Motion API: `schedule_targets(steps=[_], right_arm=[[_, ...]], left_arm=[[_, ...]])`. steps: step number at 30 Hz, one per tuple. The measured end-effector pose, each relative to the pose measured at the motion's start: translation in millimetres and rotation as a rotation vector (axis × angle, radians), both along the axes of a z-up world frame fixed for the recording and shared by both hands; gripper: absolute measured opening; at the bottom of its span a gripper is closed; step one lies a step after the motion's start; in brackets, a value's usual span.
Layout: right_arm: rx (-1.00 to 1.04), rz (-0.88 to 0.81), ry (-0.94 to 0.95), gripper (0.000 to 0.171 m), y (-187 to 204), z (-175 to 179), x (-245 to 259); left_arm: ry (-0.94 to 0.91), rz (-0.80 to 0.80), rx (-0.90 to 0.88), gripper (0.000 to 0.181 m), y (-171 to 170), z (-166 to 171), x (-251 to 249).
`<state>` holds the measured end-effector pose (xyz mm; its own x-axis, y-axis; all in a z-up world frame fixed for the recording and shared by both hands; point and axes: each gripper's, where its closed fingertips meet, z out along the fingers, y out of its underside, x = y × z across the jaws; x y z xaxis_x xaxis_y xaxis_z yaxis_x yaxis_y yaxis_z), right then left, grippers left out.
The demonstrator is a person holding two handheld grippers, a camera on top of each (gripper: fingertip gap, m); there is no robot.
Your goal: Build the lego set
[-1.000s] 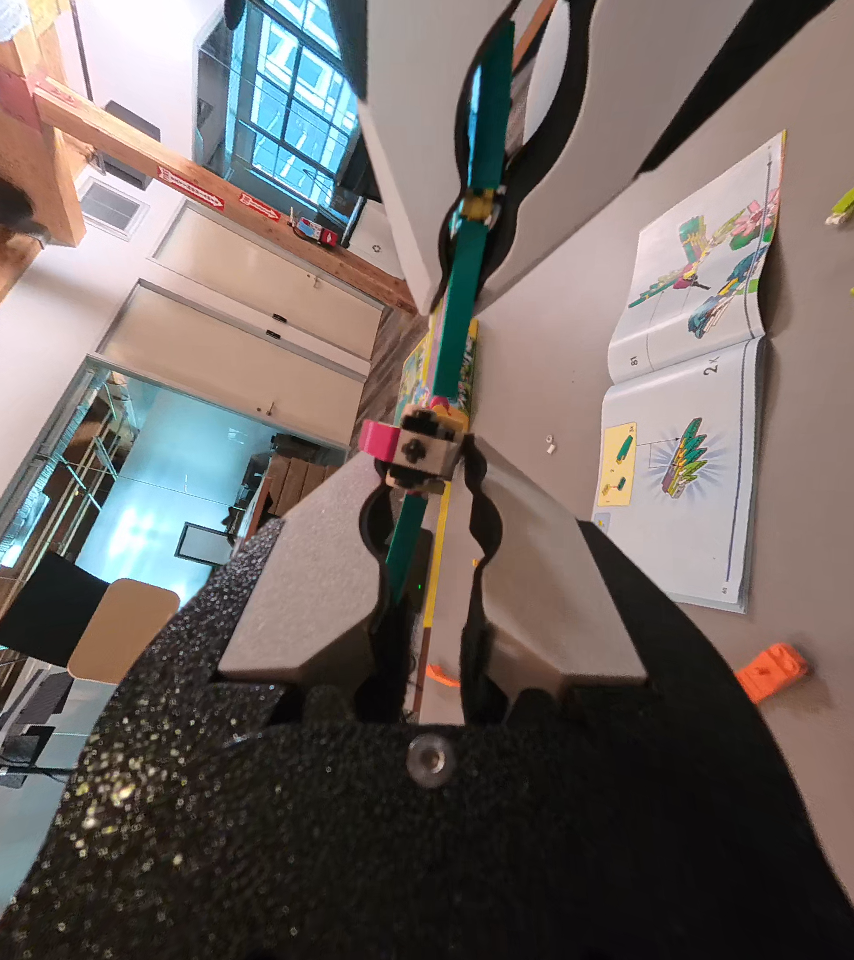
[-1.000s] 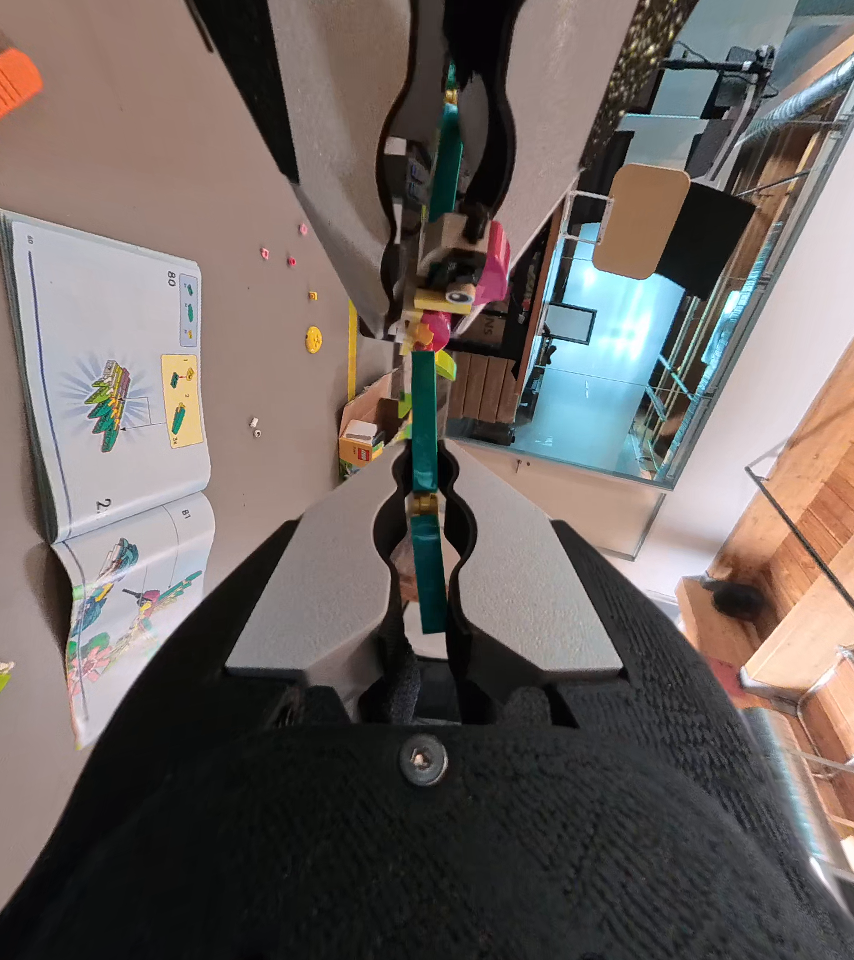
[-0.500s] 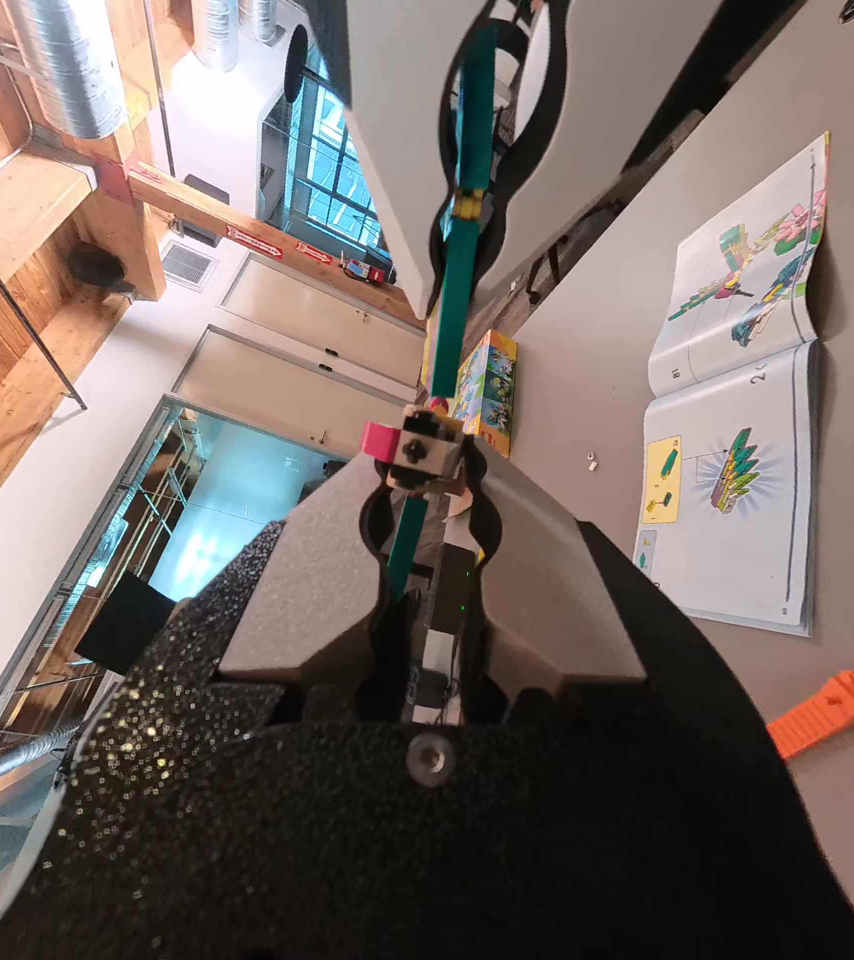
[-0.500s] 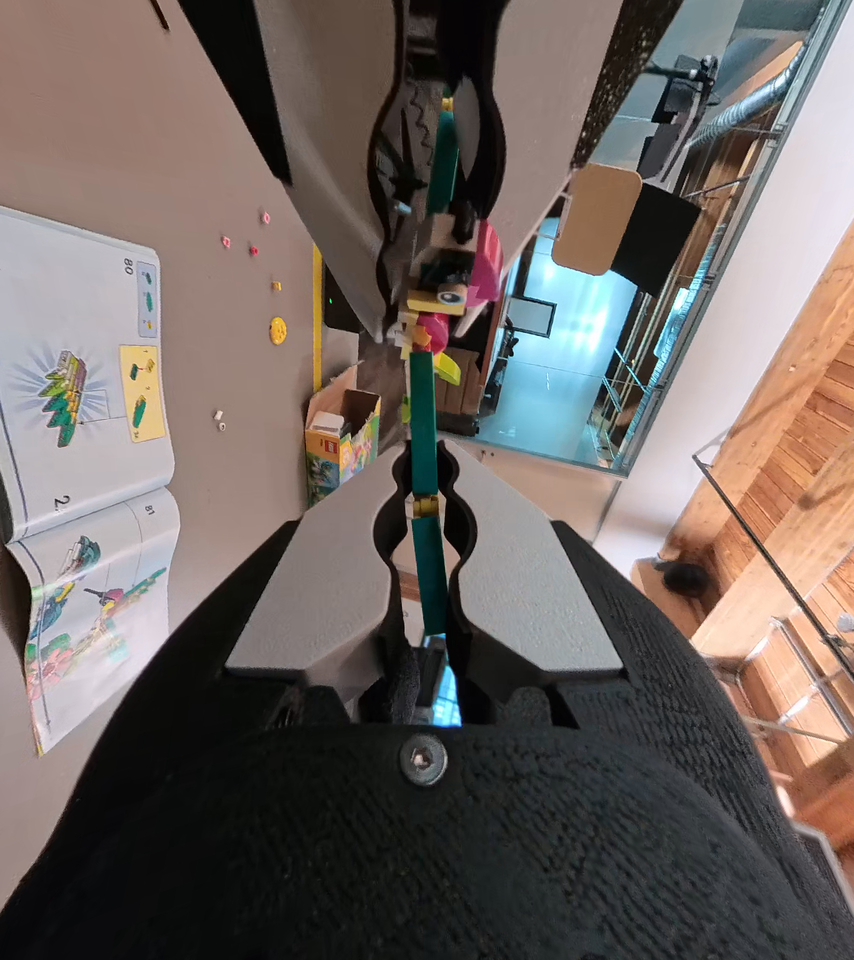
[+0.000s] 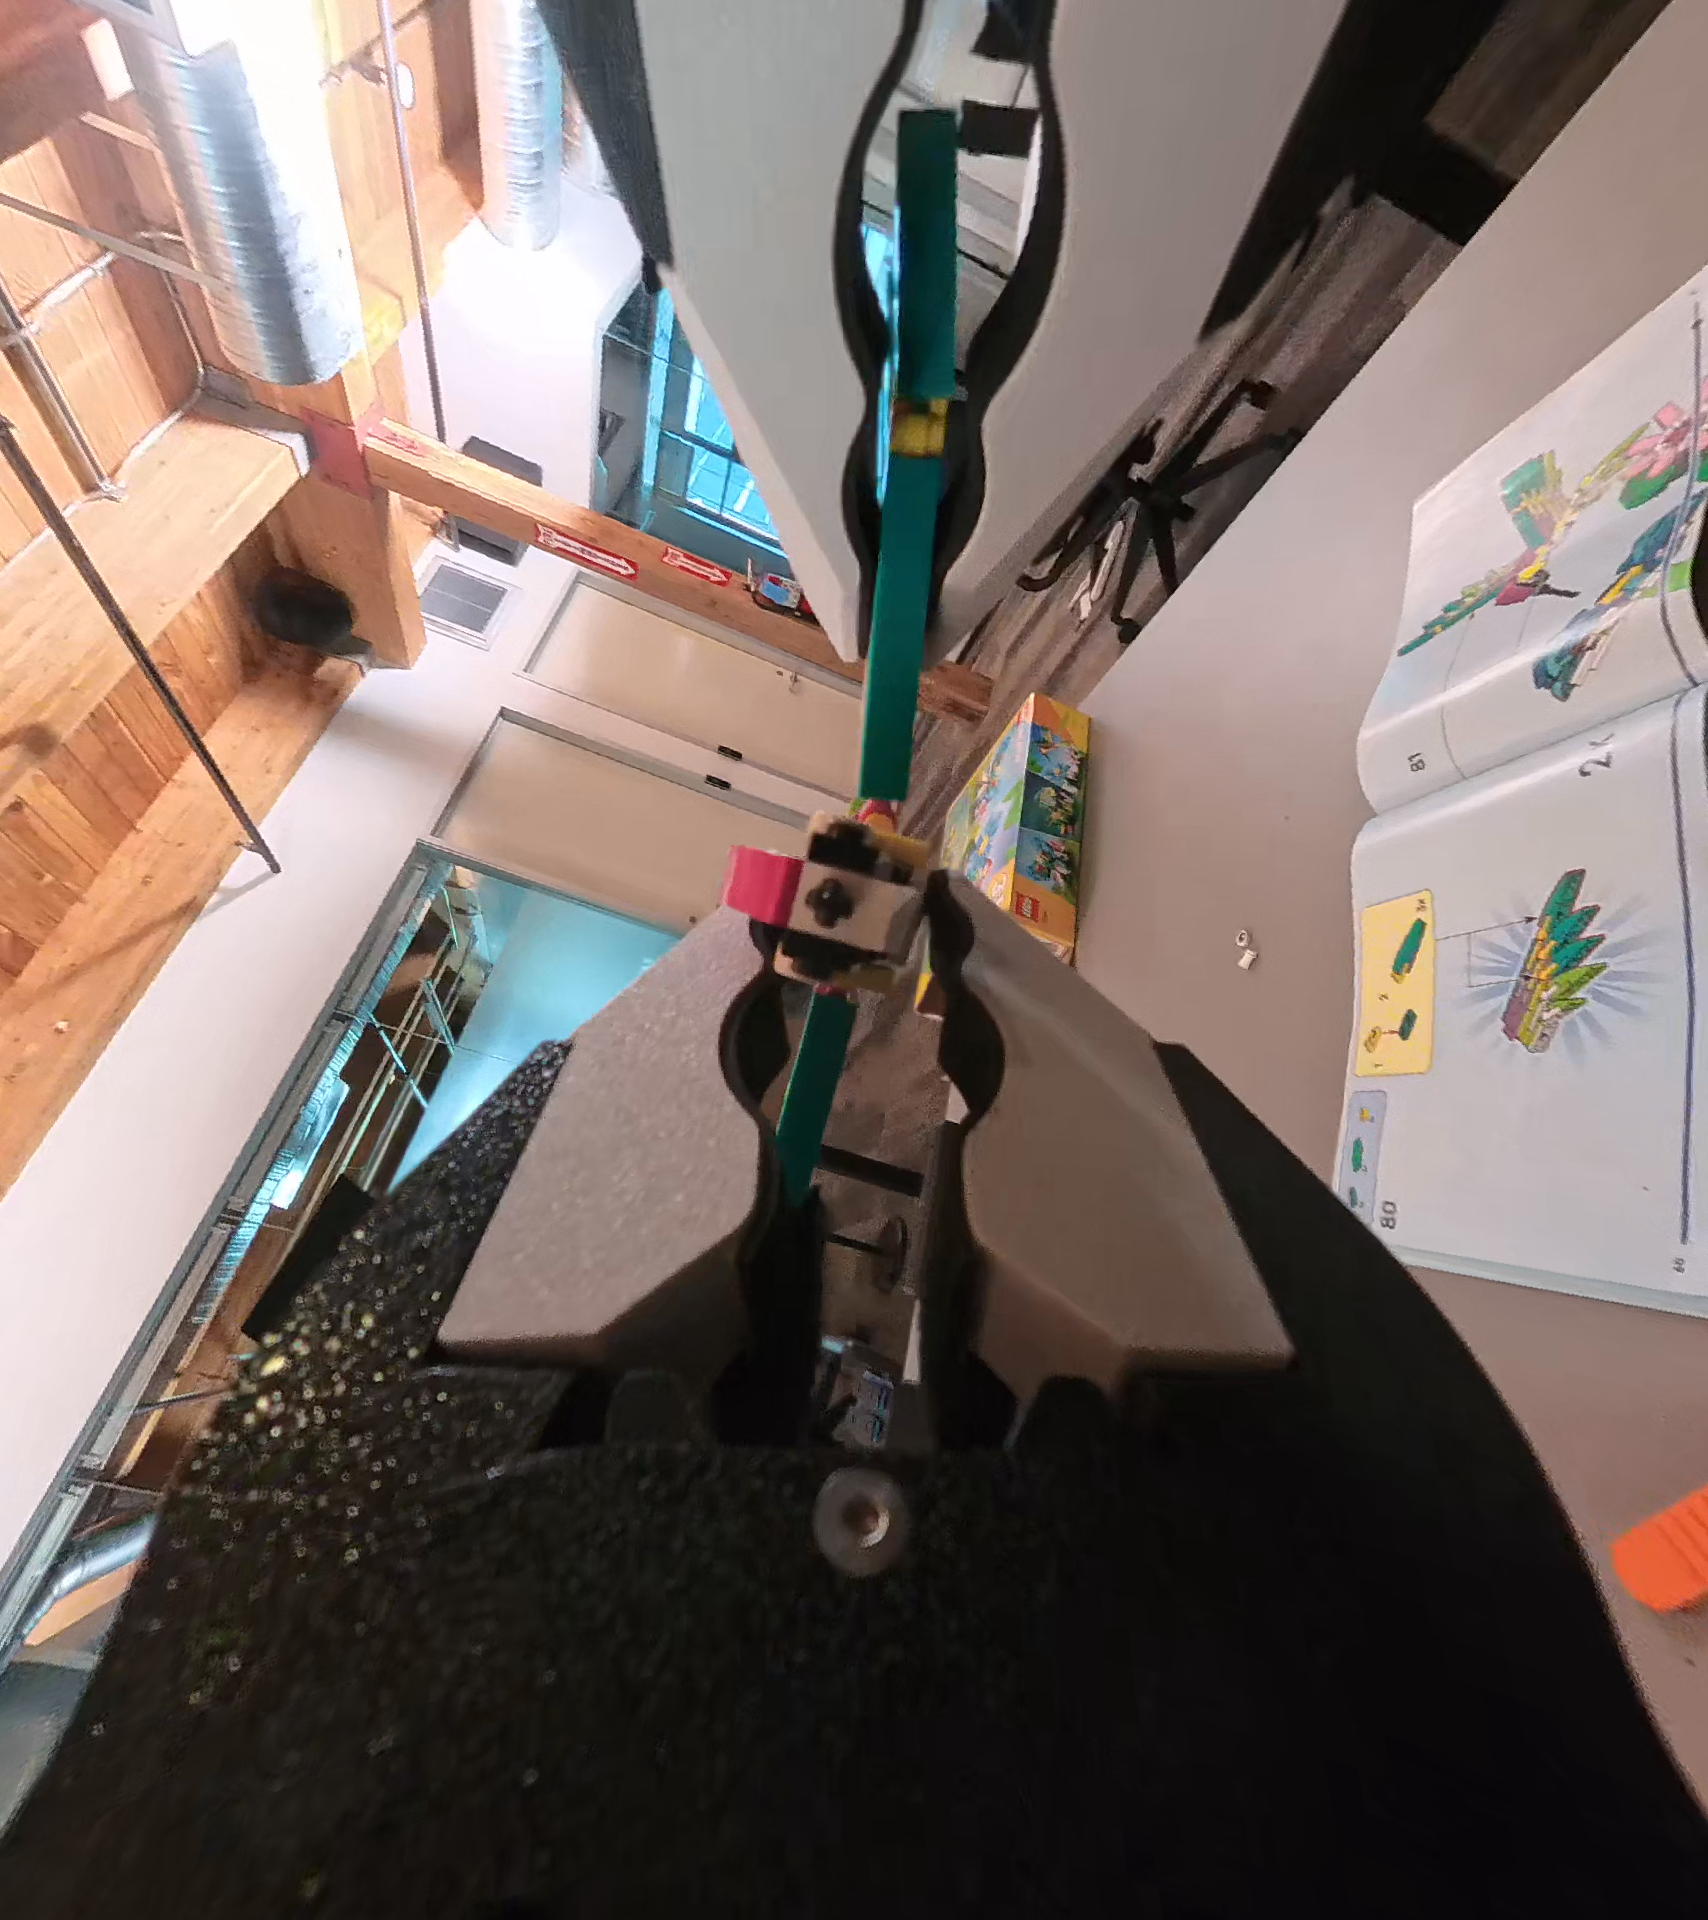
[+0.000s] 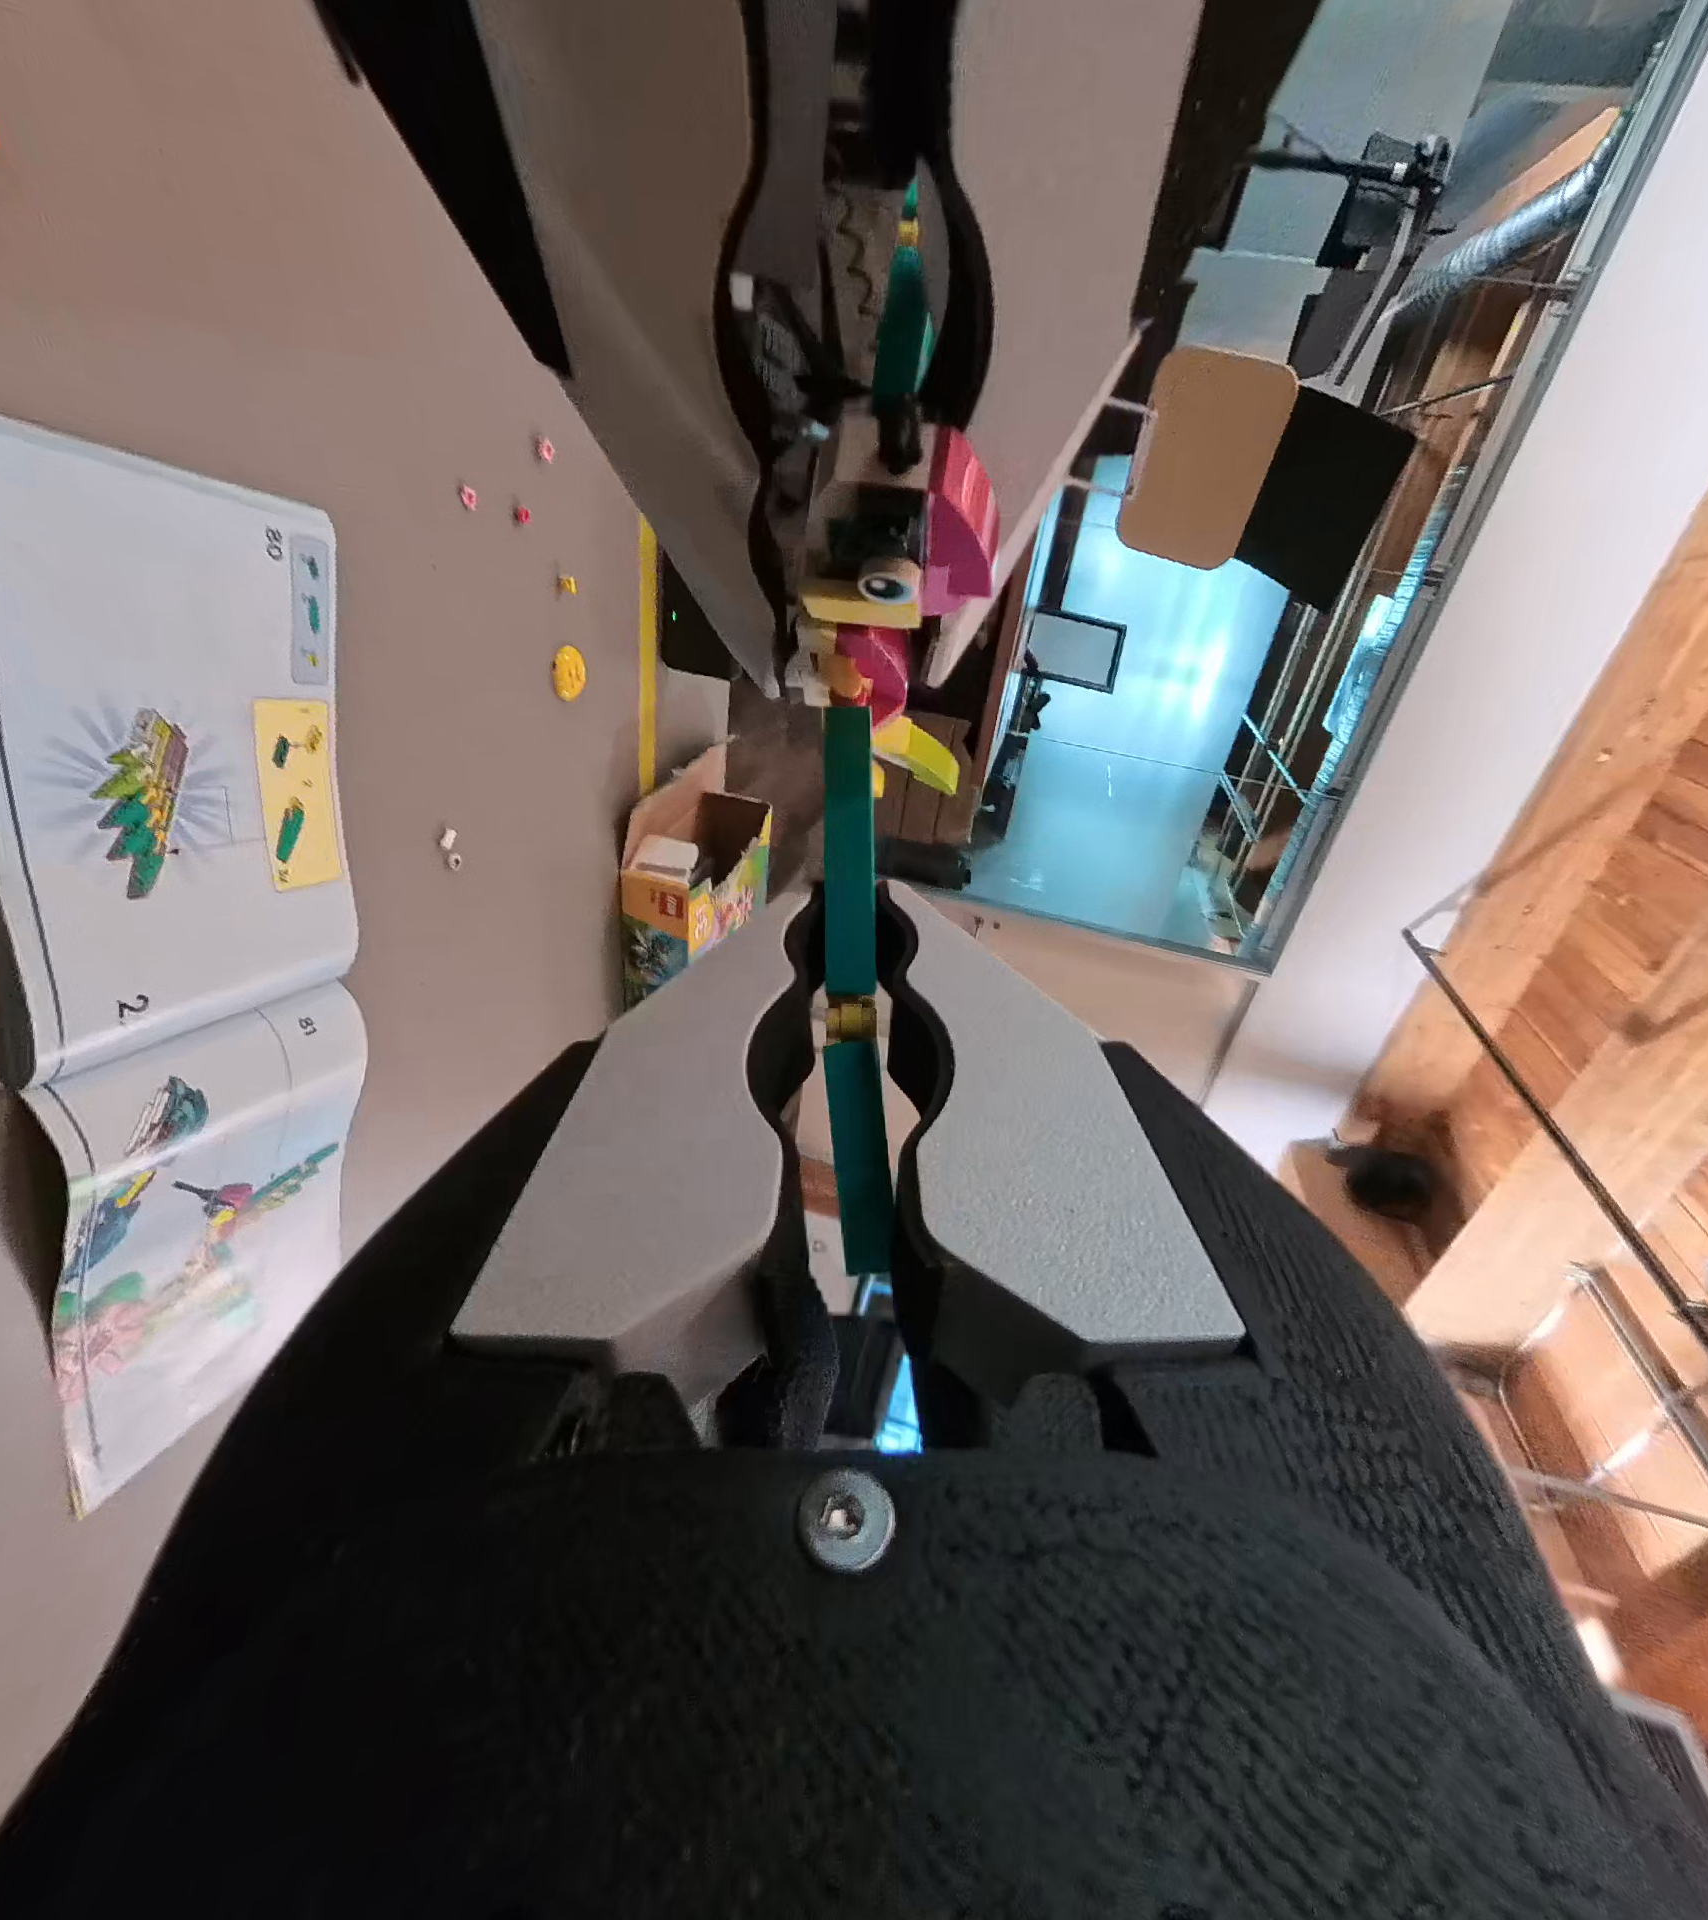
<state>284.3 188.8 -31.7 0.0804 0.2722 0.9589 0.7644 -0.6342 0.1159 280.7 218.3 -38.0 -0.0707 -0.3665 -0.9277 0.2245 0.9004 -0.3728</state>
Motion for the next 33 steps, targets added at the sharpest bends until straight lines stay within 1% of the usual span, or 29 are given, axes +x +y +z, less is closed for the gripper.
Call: schedule_targets(steps=[2, 7, 10, 15, 18, 33], right_arm=[[0.003, 0.018, -0.003, 0.006, 0.4, 1.3, -0.5], [-0.036, 0.030, -0.077, 0.006, 0.6, 0.4, 2.3], [-0.037, 0.023, -0.074, 0.006, 1.5, 1.8, 5.3], [-0.027, -0.008, -0.085, 0.006, 4.2, 1.5, 8.1], [-0.023, -0.045, -0.129, 0.005, 4.5, 4.2, 8.7], [-0.050, -0.050, -0.121, 0.005, 4.3, -0.3, 11.1]], left_arm=[[-0.005, -0.004, -0.002, 0.021, -0.2, 1.2, -0.9], [-0.018, -0.013, 0.015, 0.022, -2.5, -0.2, -0.4], [-0.030, -0.027, 0.008, 0.022, -6.3, 1.8, -2.3], [-0.015, 0.003, -0.019, 0.022, -2.3, 2.6, 0.6], [-0.025, 0.039, -0.025, 0.022, -0.4, 4.3, 2.2], [0.006, 0.018, -0.041, 0.022, -2.1, -1.8, 5.4]])
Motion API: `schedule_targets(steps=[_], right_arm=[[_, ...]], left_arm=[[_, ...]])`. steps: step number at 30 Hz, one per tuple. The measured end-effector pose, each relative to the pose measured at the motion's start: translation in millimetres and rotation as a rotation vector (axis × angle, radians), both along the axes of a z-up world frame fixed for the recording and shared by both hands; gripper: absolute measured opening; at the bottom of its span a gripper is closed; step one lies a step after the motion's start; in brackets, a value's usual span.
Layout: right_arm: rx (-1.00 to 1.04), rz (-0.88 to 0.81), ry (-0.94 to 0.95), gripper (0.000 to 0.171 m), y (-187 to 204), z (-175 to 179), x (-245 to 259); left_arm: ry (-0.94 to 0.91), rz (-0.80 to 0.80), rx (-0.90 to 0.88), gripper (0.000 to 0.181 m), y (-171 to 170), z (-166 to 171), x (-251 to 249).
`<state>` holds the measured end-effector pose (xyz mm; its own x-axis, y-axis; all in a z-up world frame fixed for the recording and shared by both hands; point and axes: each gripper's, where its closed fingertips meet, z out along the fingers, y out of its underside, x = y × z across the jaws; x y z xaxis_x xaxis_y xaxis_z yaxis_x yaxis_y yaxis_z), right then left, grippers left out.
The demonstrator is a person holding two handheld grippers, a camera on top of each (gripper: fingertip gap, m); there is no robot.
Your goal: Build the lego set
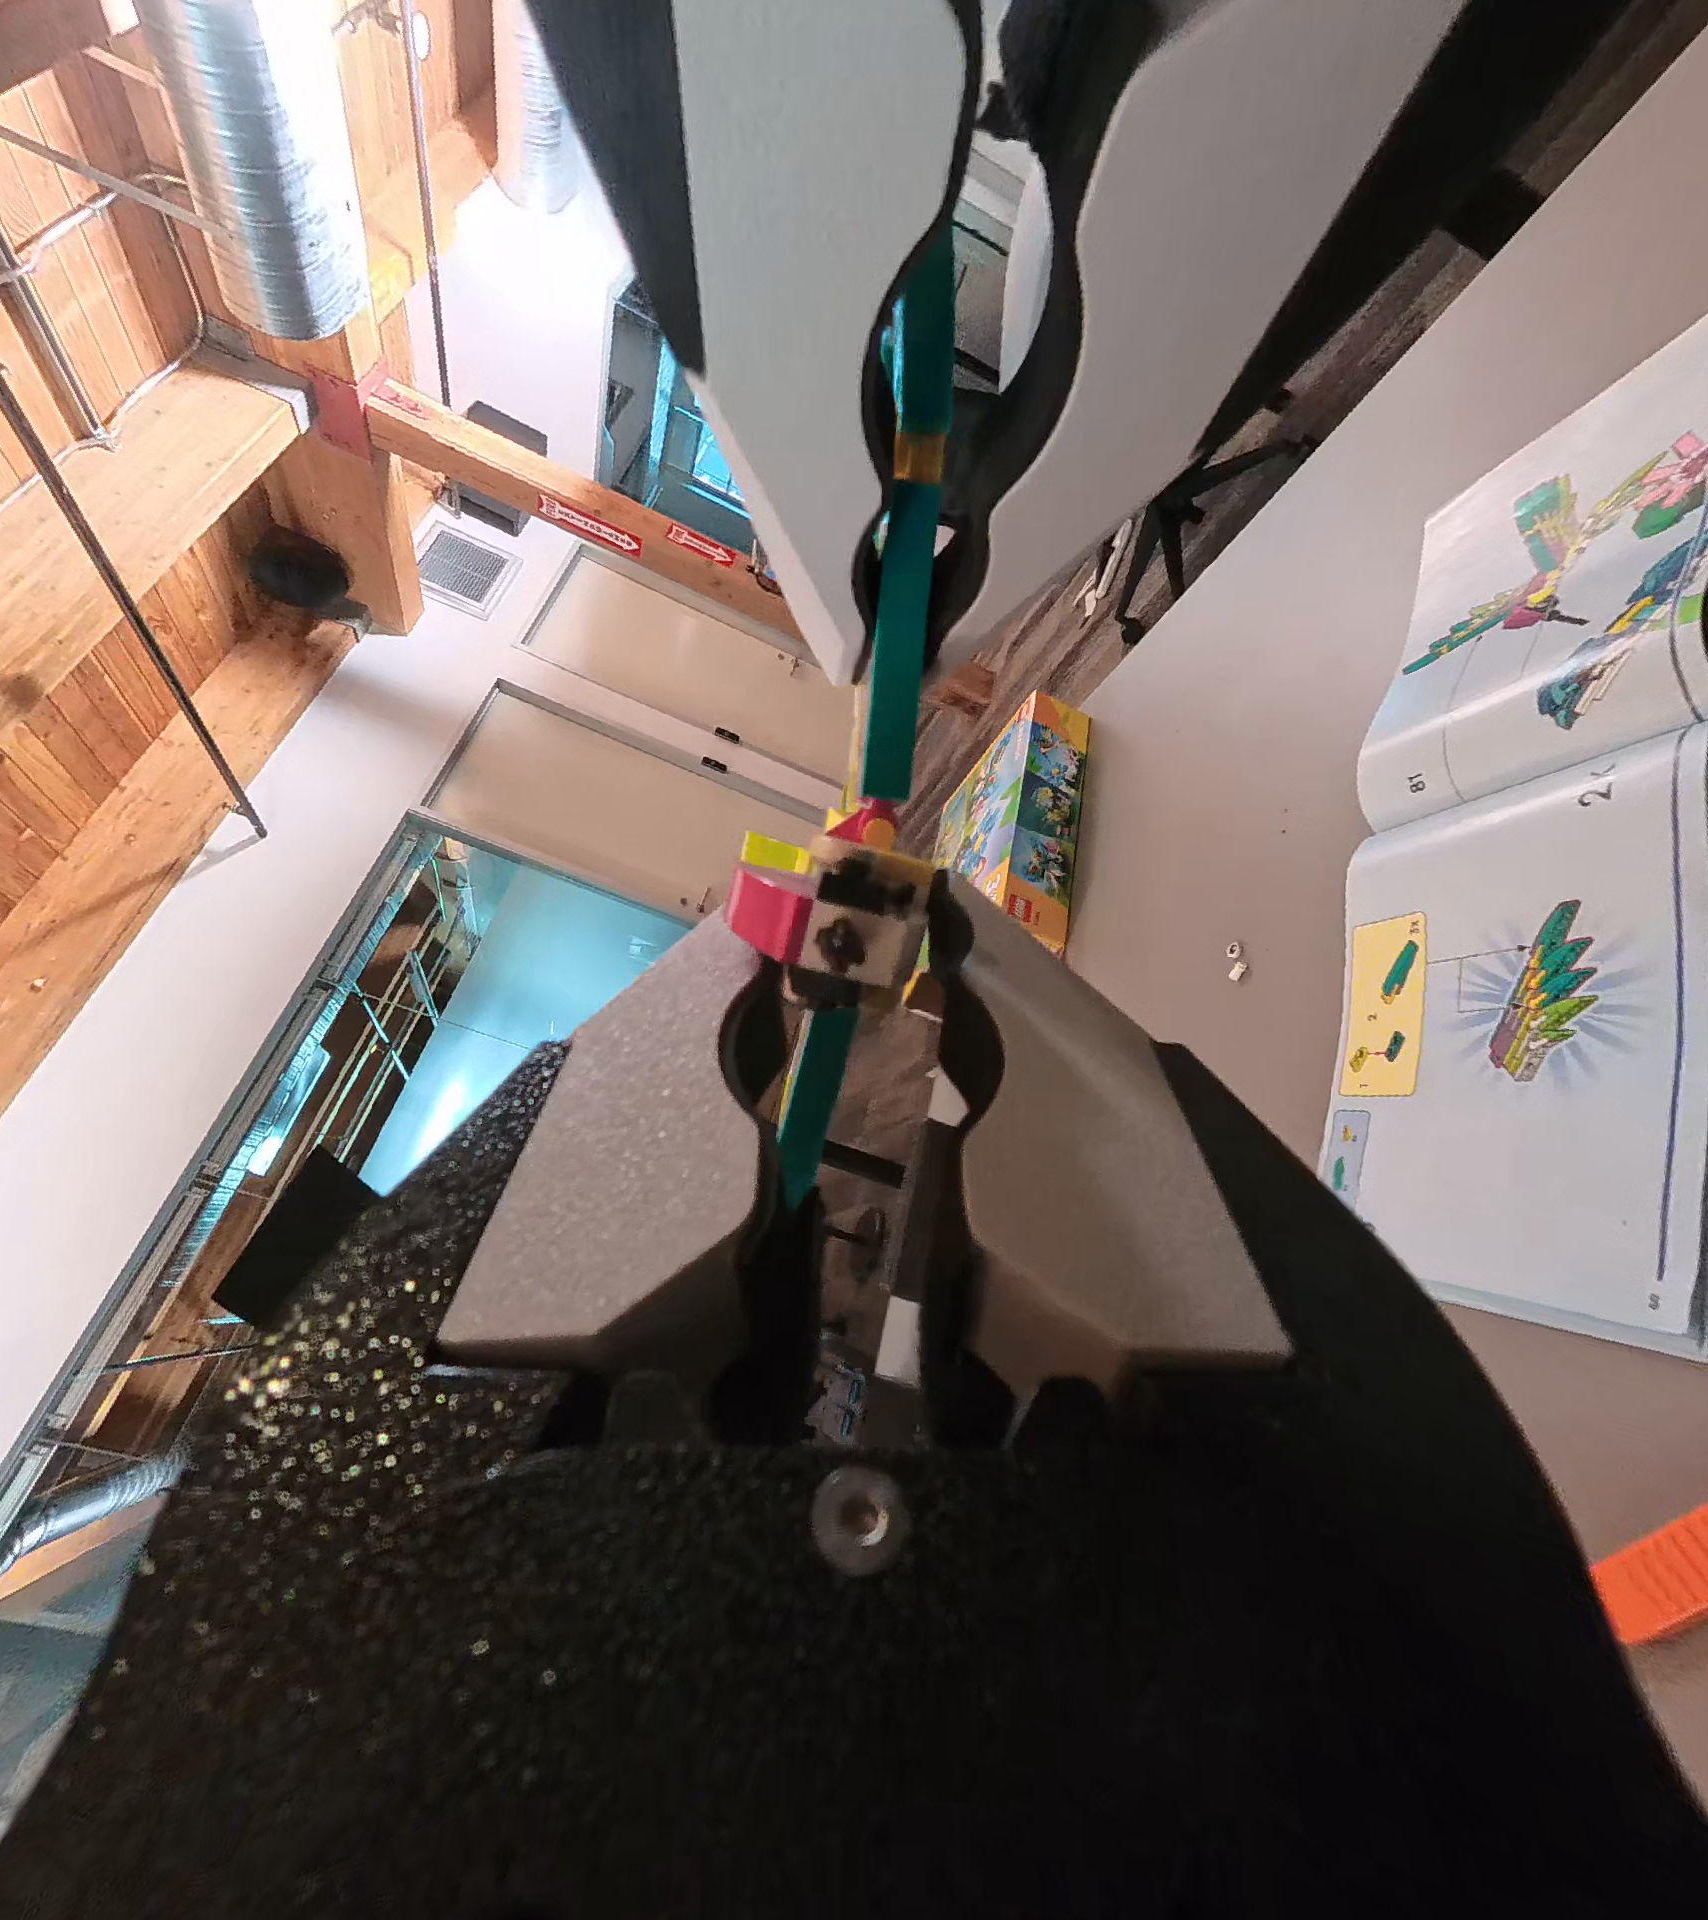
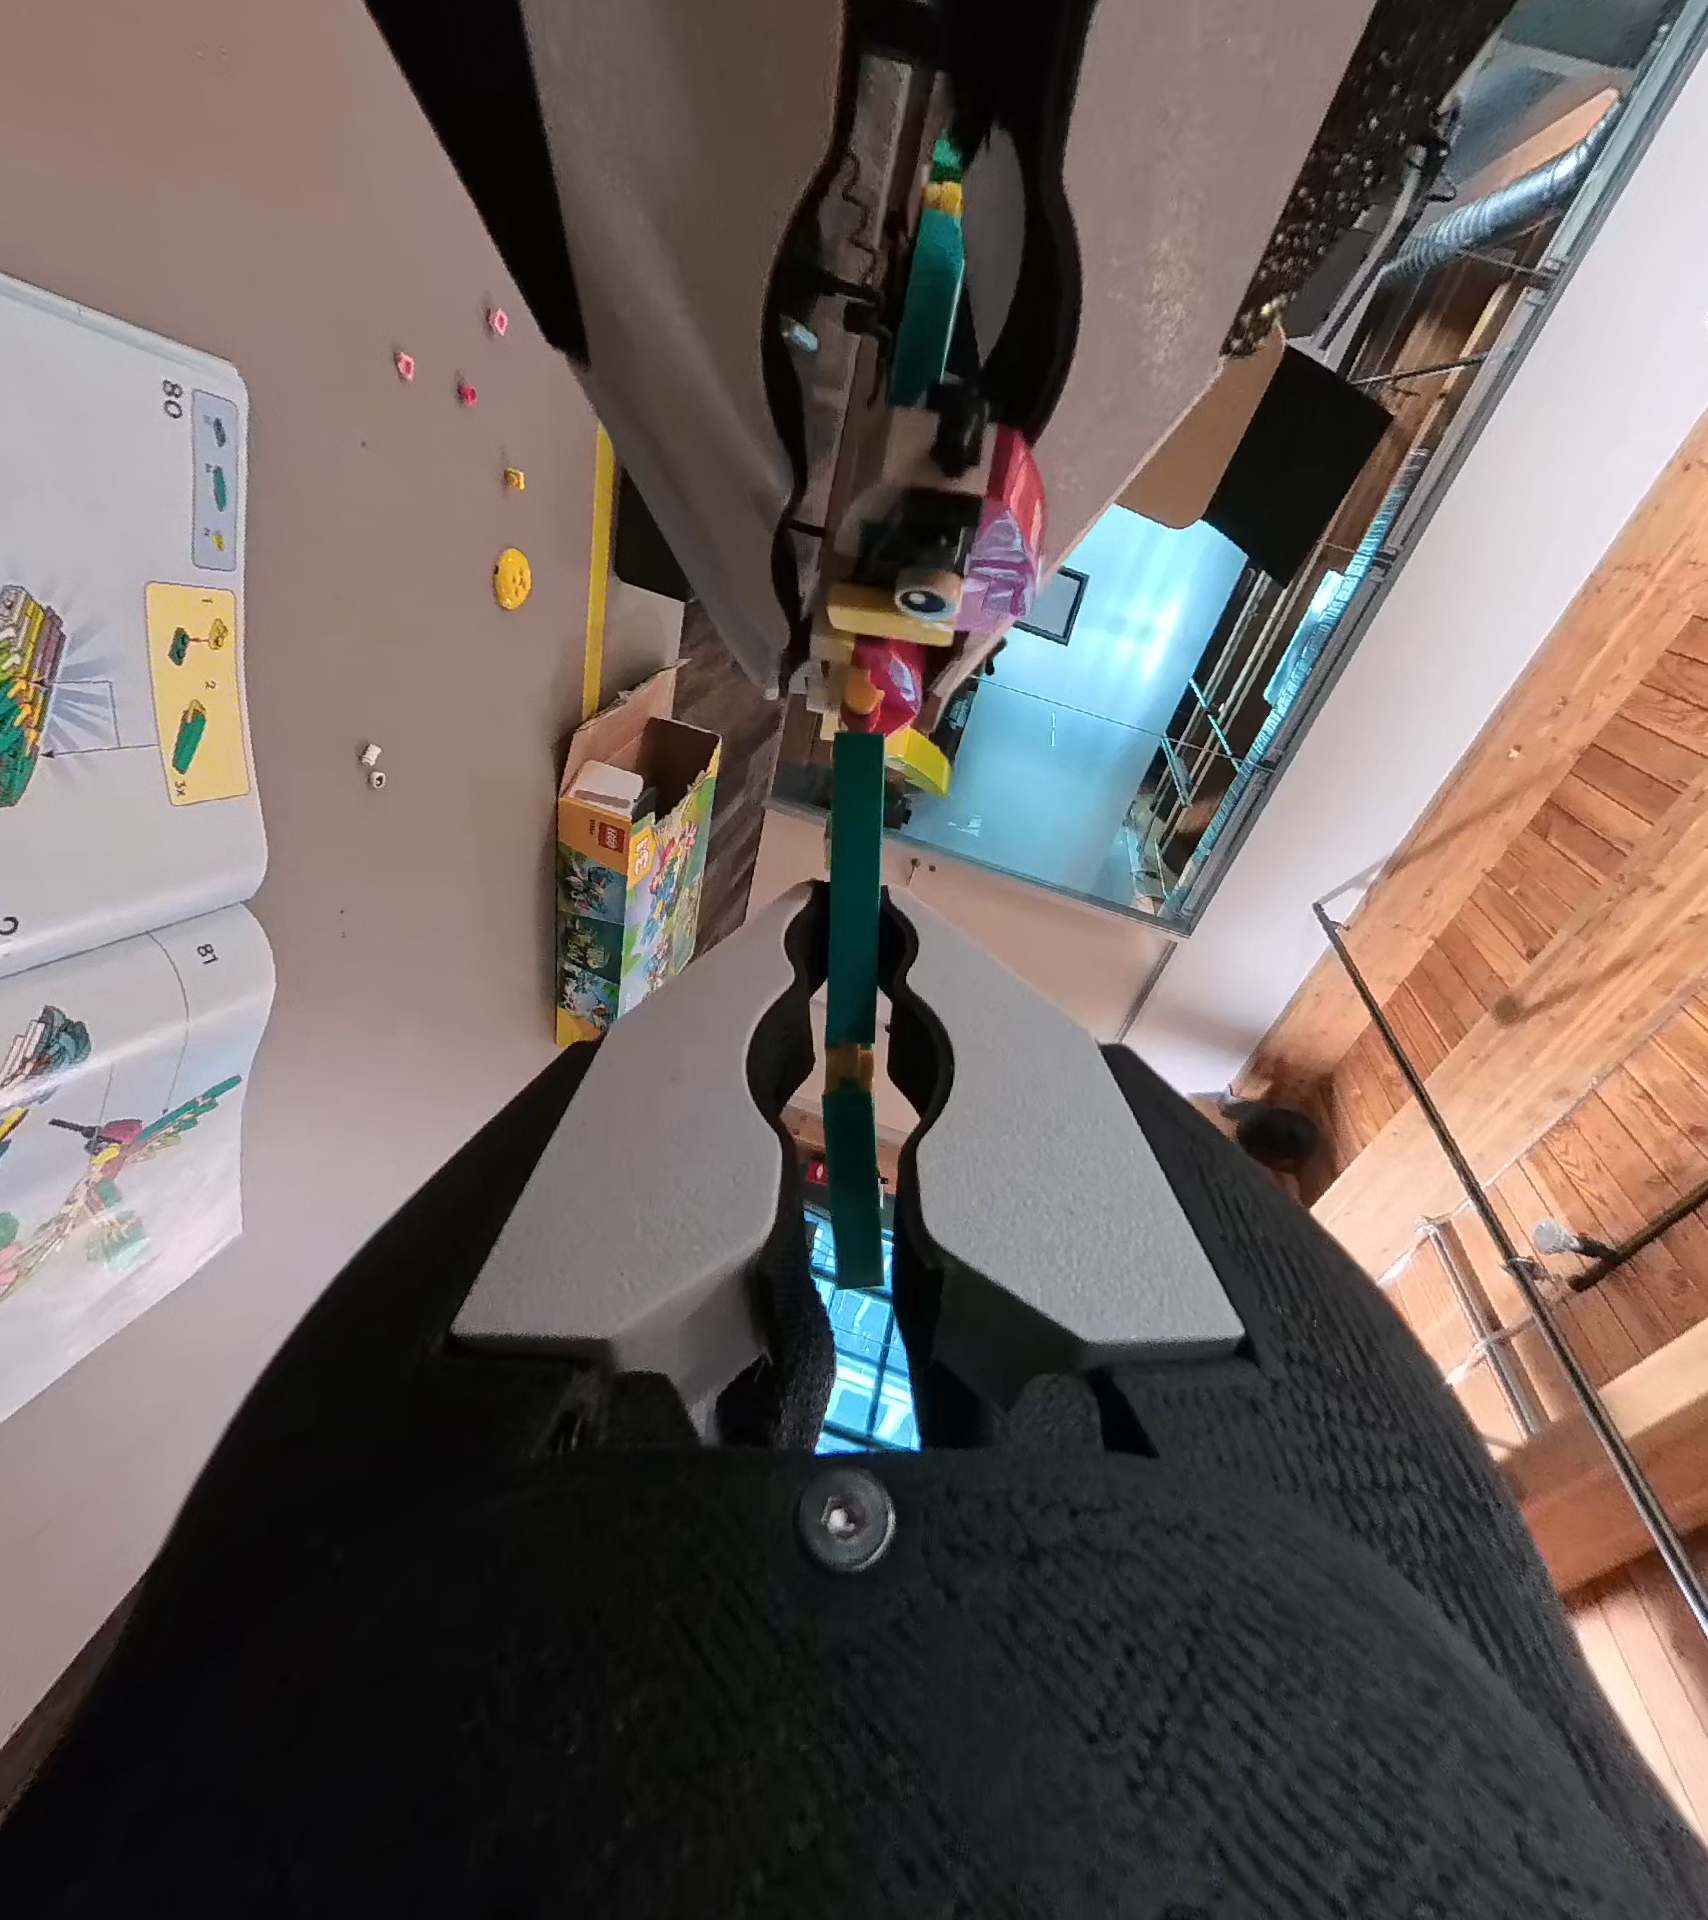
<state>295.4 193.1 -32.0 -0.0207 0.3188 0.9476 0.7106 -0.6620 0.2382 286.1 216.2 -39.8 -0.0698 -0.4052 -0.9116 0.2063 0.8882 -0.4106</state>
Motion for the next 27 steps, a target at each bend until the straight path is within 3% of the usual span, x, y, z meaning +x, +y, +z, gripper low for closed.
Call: schedule_targets(steps=[27], right_arm=[[-0.081, -0.042, 0.162, 0.007, -0.6, -6.9, 4.2]], left_arm=[[-0.001, -0.017, 0.042, 0.021, -3.1, -7.2, 2.6]])
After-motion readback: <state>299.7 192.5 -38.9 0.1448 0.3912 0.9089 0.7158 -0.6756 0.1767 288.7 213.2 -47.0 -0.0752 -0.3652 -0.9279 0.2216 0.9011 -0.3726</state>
